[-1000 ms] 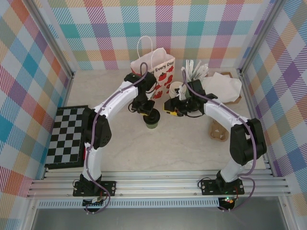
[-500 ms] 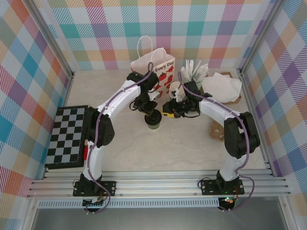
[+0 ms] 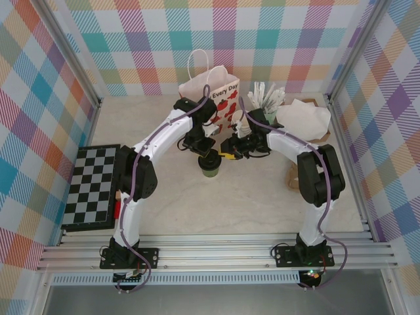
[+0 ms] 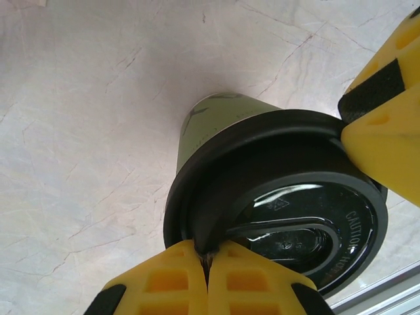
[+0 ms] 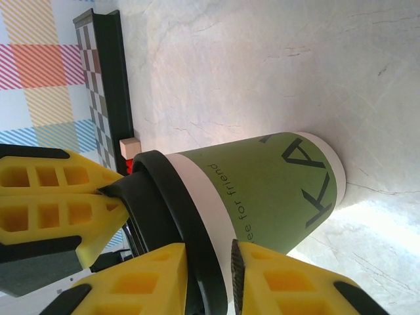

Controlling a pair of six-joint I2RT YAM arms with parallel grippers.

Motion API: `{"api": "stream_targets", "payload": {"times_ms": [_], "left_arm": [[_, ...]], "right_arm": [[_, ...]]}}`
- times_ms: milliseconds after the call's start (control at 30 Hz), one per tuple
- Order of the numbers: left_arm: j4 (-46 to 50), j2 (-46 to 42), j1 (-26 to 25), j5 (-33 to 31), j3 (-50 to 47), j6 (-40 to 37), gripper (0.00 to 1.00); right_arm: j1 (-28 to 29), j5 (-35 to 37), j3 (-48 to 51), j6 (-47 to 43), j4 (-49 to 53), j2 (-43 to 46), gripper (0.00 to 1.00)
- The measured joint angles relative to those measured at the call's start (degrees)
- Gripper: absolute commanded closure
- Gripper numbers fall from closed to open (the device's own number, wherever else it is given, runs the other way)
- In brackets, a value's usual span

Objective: Pack the takeout coffee

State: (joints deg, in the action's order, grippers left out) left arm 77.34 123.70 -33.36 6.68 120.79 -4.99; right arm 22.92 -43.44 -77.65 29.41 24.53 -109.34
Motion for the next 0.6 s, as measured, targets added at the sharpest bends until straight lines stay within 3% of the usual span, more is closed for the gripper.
{"api": "stream_targets", "payload": {"times_ms": [367, 600], "left_arm": [[-16.48, -8.02, 1.27, 3.61, -17.73, 2.43, 1.00], [-12.07, -6.56, 1.25, 4.94, -12.22, 2.43, 1.00]], "right_arm": [[-0.11, -0.07, 6.36, -0.50, -7.65, 1.16, 0.73], [0.85, 5.73, 4.90, -0.50, -2.10, 3.93, 0.66]]}}
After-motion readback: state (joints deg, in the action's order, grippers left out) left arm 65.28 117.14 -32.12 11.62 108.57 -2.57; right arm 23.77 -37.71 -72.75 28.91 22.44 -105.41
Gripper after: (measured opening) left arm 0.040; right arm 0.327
